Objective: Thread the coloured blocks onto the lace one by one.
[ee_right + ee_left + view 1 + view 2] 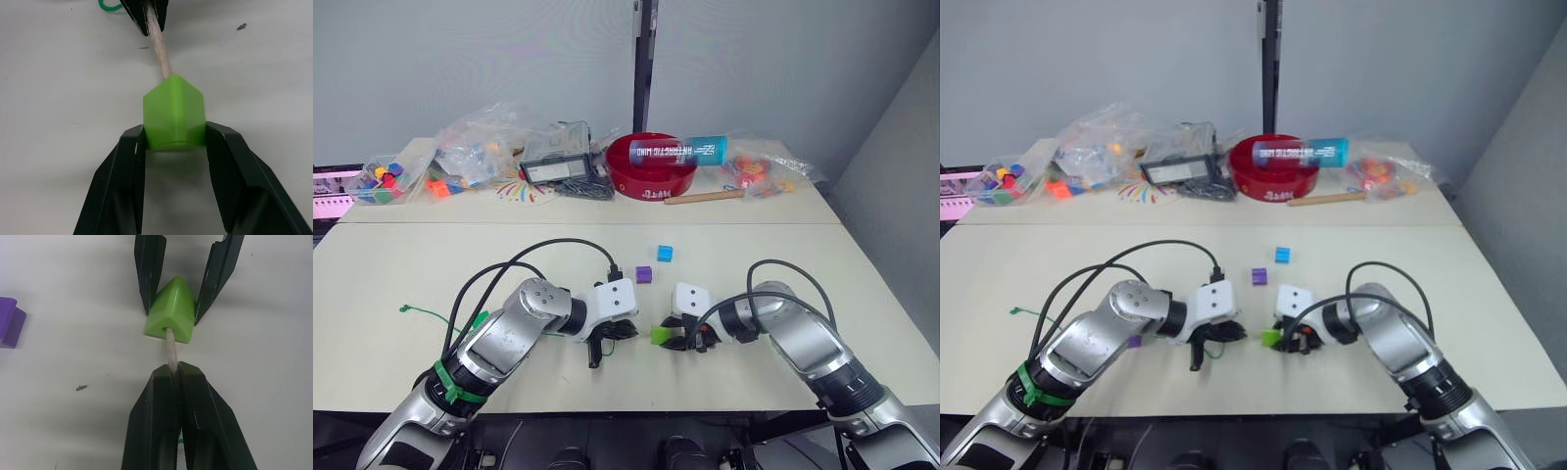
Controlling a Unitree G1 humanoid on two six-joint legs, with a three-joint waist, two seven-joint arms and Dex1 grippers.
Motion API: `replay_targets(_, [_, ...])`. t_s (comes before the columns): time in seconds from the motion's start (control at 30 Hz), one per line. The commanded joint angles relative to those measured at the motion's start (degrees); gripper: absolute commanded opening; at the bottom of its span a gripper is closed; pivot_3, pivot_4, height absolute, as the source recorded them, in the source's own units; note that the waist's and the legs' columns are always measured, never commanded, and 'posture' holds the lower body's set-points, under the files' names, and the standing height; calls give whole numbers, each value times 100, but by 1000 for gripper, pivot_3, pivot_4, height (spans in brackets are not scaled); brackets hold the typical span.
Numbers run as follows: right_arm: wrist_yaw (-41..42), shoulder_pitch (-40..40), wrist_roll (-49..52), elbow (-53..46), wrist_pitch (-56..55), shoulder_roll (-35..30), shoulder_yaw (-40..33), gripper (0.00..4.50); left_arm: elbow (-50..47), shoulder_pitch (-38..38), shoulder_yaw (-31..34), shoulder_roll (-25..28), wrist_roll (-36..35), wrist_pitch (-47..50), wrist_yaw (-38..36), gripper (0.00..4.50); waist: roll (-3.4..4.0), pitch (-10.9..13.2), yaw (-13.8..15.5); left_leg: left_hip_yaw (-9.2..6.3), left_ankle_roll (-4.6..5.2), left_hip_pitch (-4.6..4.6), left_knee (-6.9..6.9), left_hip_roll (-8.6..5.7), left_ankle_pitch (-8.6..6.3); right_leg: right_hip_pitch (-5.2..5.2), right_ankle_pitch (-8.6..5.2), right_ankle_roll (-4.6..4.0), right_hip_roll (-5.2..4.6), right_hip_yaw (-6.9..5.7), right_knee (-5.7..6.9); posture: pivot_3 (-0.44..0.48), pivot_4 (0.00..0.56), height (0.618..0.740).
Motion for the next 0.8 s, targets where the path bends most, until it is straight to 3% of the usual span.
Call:
replay_targets(0.03, [-4, 211, -118, 171, 204, -52, 382, 1325, -283, -152, 66, -57, -162, -102, -33, 0, 0, 0, 0, 0, 0, 0, 0, 0, 0, 0, 0, 0, 0, 0, 0, 0, 150, 731])
replay_targets(0.53, [-91, 55, -69, 11, 430, 127, 421, 1325, 987, -226, -475, -881, 142, -1361, -66, 0, 0, -15, 31, 0, 0, 4, 9, -2, 0, 14, 0, 0, -2, -1, -4, 0, 150, 731])
replay_targets(0.8, [-192, 34, -43, -27, 525, 219, 352, 1325, 1086, -218, -425, -1159, 115, -1400, -97, 0, 5, -19, 35, -2, 1, 3, 13, -3, 0, 16, 1, 2, -2, -2, -3, 0, 150, 731])
